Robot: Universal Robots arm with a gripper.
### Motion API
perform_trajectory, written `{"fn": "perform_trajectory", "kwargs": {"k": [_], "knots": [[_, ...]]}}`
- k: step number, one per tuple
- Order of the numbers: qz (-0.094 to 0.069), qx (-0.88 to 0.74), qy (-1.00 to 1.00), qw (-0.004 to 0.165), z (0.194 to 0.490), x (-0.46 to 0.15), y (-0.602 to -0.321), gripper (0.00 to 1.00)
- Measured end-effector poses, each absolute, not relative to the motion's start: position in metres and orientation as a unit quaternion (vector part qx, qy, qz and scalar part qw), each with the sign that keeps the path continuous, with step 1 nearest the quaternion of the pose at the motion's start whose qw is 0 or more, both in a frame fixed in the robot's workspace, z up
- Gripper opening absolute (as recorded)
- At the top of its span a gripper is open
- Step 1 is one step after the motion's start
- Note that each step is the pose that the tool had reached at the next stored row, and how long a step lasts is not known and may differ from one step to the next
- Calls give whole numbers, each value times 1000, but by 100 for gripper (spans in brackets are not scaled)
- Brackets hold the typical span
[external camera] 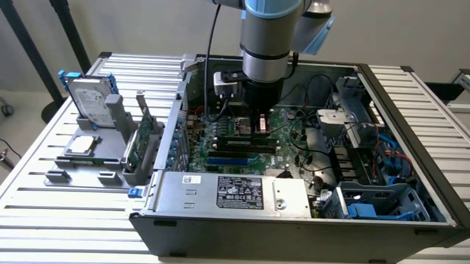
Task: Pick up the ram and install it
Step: 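Insert the ram into the slot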
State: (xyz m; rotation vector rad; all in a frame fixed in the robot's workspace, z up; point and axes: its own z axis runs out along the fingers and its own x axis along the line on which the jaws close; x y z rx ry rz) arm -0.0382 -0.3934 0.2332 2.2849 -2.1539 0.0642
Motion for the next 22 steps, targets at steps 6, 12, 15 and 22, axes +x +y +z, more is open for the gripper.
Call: {"fn": "perform_trajectory", "kwargs": {"k": [6,12,15,22], "knots": [[21,726,-687,1,233,-39,-393,14],[22,723,-690,1,233,-39,-392,14],[22,723,-691,1,232,-39,-392,14],[24,722,-692,1,232,-39,-392,14]]}}
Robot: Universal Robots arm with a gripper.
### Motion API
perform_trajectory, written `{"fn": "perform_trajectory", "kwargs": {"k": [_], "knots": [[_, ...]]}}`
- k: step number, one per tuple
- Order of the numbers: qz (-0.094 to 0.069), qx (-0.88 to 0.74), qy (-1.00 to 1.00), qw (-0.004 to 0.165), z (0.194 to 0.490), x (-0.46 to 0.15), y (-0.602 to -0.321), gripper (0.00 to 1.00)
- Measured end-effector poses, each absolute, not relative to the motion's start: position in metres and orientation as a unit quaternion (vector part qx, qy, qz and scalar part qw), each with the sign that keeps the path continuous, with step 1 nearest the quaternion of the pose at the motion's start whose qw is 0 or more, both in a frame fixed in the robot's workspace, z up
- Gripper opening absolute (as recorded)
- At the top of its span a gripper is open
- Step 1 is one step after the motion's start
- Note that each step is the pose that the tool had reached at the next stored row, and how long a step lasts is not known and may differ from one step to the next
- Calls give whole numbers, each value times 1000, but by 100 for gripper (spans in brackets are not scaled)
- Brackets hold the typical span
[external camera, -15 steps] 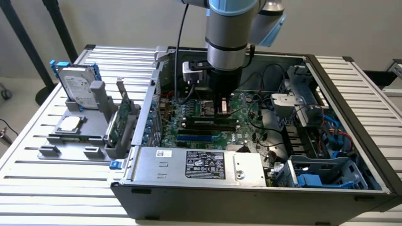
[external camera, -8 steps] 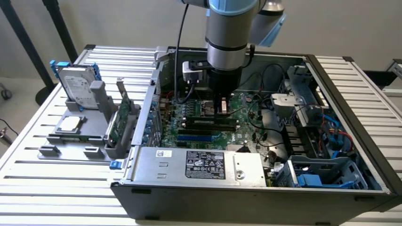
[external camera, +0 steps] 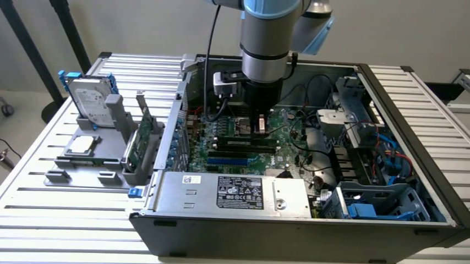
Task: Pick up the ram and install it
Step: 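Insert the ram into the slot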
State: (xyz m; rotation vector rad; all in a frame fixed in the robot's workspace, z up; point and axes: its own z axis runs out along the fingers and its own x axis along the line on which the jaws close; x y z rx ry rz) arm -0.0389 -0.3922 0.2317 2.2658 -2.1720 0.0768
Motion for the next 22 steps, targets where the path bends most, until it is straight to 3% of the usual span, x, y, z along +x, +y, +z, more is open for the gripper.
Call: {"fn": "perform_trajectory", "kwargs": {"k": [22], "knots": [[30,719,-694,4,229,-41,-390,14]]}}
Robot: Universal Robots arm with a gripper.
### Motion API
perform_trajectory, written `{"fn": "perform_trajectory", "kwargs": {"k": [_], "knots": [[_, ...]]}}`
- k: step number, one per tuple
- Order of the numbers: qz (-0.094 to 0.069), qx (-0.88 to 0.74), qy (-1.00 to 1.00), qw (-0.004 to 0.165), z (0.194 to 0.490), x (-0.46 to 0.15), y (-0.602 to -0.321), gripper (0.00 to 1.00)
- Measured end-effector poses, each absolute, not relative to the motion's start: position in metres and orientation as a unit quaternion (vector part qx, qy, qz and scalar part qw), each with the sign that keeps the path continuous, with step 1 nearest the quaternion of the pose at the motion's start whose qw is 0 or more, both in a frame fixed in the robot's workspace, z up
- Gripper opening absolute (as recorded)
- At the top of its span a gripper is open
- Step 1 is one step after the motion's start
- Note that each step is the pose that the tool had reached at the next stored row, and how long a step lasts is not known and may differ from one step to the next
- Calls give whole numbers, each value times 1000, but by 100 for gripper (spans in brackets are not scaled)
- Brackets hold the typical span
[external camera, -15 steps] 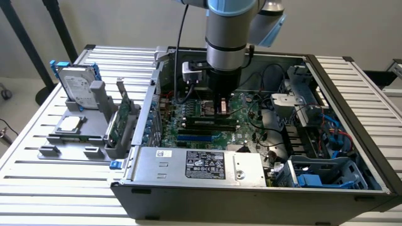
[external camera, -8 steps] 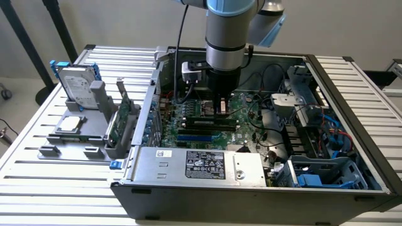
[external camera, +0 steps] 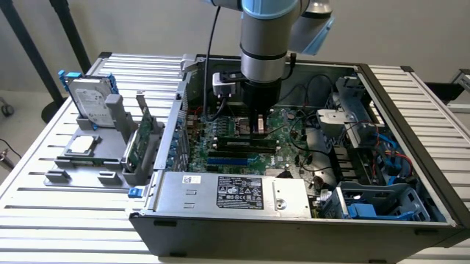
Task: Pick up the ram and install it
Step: 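Insert the ram into the slot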
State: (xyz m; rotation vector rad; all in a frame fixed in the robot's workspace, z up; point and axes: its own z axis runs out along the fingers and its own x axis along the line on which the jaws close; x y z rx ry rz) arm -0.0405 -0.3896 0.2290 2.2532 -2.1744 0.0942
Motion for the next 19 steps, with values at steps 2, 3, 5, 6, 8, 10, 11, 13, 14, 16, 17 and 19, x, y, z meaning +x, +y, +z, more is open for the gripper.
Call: {"fn": "perform_trajectory", "kwargs": {"k": [2,3,5,6,8,10,11,13,14,16,17,19], "knots": [[30,719,-694,5,229,-41,-389,14],[31,719,-694,5,229,-41,-389,14],[31,719,-694,5,229,-41,-389,14],[31,719,-694,5,229,-41,-388,14],[31,719,-694,5,229,-41,-388,14],[31,719,-694,5,229,-41,-387,14],[31,719,-694,5,229,-41,-387,14],[31,719,-694,5,229,-41,-387,14],[31,719,-694,5,228,-41,-387,14],[32,719,-694,4,228,-41,-387,14],[32,719,-694,4,228,-41,-387,14],[32,719,-694,4,227,-41,-387,14]]}}
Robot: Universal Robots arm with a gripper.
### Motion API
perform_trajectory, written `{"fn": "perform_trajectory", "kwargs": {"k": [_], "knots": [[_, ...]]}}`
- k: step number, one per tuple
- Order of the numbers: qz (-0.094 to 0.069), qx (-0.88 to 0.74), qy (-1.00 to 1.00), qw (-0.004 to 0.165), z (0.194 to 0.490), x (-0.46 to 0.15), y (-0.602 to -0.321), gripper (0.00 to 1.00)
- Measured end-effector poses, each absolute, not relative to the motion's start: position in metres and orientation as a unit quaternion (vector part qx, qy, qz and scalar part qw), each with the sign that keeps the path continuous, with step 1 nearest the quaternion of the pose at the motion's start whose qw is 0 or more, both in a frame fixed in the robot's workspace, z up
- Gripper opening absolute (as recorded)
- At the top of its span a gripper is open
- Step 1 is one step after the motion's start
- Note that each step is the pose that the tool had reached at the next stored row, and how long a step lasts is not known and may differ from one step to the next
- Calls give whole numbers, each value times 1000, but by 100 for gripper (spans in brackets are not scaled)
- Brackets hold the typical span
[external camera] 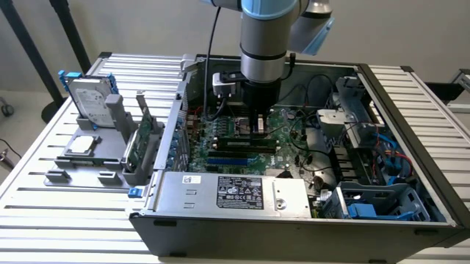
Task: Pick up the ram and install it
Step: 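Insert the ram into the slot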
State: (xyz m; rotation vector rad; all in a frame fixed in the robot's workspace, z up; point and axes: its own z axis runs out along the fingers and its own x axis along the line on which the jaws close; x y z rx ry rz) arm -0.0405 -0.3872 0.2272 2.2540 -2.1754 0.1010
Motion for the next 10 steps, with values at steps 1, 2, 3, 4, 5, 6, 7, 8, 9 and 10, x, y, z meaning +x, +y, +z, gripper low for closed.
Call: {"fn": "perform_trajectory", "kwargs": {"k": [1,2,3,4,5,6,7,8,9,10], "knots": [[32,719,-694,4,227,-41,-387,14],[32,719,-694,4,227,-41,-387,14],[32,719,-694,4,227,-41,-387,14],[32,719,-694,4,227,-41,-387,14],[32,719,-694,3,227,-41,-387,14],[32,719,-694,3,227,-41,-387,14],[32,719,-694,3,227,-42,-387,14],[32,719,-694,3,227,-42,-387,14],[32,719,-694,3,227,-42,-387,14],[32,719,-694,4,227,-42,-387,14]]}}
